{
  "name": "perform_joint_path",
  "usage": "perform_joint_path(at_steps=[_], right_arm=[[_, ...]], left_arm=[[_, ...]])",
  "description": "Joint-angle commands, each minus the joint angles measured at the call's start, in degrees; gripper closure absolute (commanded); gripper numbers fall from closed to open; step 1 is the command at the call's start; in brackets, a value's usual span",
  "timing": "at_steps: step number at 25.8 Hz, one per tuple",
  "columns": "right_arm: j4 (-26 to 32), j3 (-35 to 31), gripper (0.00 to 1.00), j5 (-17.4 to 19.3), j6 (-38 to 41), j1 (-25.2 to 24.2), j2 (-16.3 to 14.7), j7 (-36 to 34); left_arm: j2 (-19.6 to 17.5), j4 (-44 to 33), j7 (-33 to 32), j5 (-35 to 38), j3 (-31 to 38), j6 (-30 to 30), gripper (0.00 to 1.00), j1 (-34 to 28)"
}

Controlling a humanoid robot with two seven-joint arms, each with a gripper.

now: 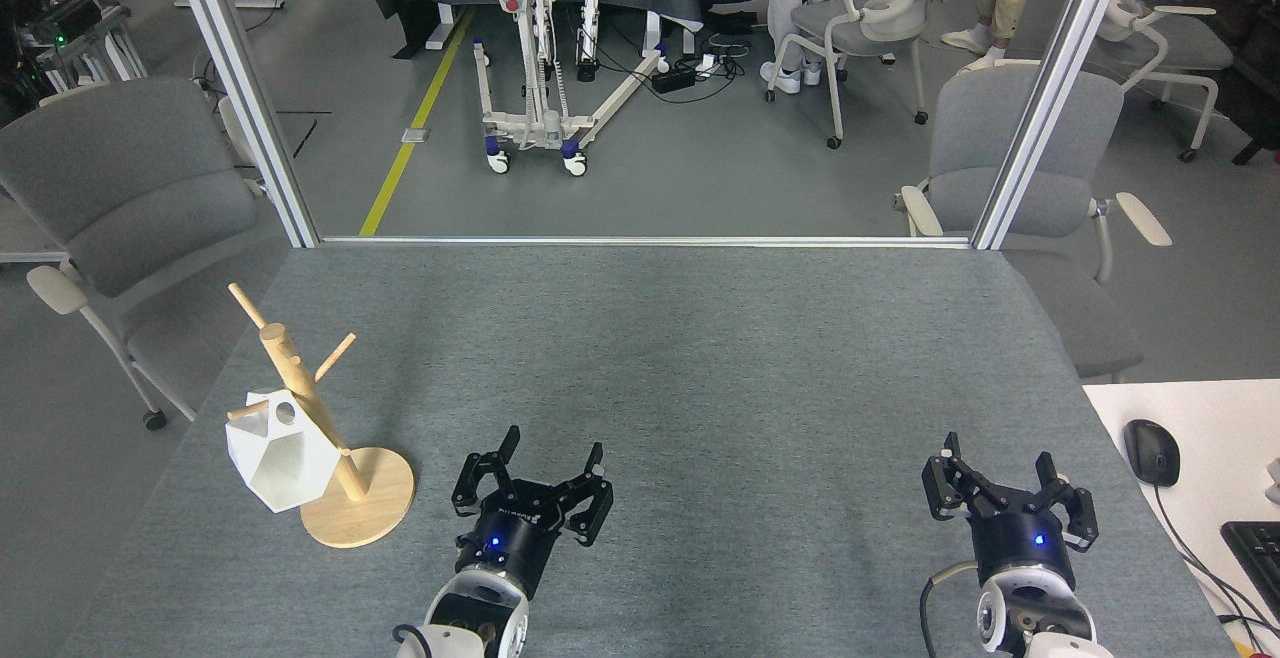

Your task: Hang cup on storage rack

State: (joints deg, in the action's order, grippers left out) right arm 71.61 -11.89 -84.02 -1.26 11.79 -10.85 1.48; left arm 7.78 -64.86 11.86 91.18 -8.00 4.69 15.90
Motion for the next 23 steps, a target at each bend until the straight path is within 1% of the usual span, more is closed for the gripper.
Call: perform_joint_path(at_steps=[1, 4, 6, 9, 13, 17, 20, 23], right_arm=[[2.04, 0.37, 0.00, -0.09, 0.03, 1.57, -0.22, -0.25], [5.82, 0.37, 0.00, -0.09, 0.12, 2.10, 0.04, -0.25], [8.72, 0.37, 0.00, -0.09, 1.09, 1.92, 0.39, -0.16], [12.24, 0.37, 0.00, -0.18, 3.46, 1.22, 1.89, 0.10], [16.55, 0.37, 0.00, -0.18, 5.13, -2.30, 3.20, 0.10], [17.34, 0.46, 0.00, -0.62, 5.31, -4.14, 3.38, 0.19], [17.16, 0.99, 0.00, -0.89, 5.13, -4.14, 3.47, 1.77], [16.90, 0.99, 0.00, -0.80, 4.87, -4.06, 3.38, 2.56]], left_arm=[[0.13, 1.67, -0.25, -0.57, -2.46, -3.72, 0.01, 4.40], [0.22, 1.67, -0.96, -2.59, -2.46, -3.81, 0.01, 6.60], [0.22, 1.05, -3.50, -3.64, -2.46, -3.81, 0.01, 7.30], [0.30, 0.62, -5.88, -3.82, -2.11, -4.25, 0.01, 7.56], [0.13, -1.32, -5.88, -3.82, -1.93, -4.60, 0.01, 7.47], [-0.05, -5.71, -5.79, -3.82, -1.58, -4.60, 0.01, 5.37], [-0.40, -9.75, -5.70, -3.82, -1.40, -4.52, 0.01, 2.03], [-0.40, -11.07, -5.79, -3.82, -1.40, -4.43, 0.01, -0.17]])
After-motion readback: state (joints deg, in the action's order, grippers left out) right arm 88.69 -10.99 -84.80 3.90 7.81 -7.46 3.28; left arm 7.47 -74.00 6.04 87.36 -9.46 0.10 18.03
